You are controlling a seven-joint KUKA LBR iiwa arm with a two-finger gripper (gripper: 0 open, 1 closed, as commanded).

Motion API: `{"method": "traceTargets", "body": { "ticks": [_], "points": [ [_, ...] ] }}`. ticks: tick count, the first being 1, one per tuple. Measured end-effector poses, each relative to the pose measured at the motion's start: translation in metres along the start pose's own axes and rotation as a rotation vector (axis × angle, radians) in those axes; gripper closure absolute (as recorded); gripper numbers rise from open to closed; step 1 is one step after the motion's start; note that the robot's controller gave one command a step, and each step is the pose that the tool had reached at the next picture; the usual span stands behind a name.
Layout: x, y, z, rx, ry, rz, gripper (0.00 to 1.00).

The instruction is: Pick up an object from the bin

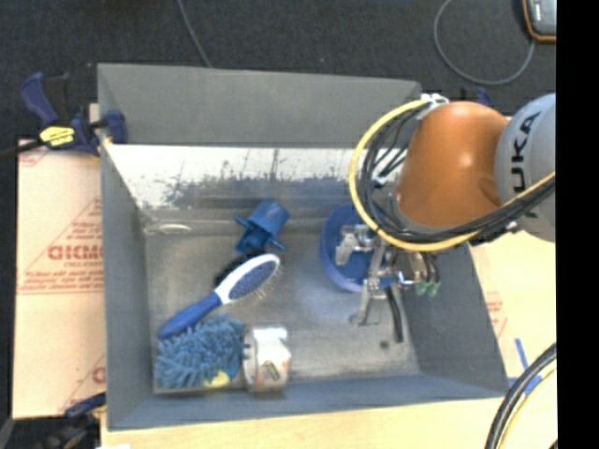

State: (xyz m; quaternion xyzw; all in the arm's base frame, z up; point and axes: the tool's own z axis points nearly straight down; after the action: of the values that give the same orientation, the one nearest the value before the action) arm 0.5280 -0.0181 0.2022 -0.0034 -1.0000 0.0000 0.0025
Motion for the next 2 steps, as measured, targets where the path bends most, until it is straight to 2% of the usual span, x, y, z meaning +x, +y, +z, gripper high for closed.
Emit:
{"method": "traceTargets", "body": {
  "ticks": [1, 2],
  "points": [
    [-0.002, 0.0, -0.004, 0.001, -0.009, -0.001, 0.0],
    [-0.088, -0.053, 0.132, -0.001, -0.013, 0.13, 0.0]
  ]
}}
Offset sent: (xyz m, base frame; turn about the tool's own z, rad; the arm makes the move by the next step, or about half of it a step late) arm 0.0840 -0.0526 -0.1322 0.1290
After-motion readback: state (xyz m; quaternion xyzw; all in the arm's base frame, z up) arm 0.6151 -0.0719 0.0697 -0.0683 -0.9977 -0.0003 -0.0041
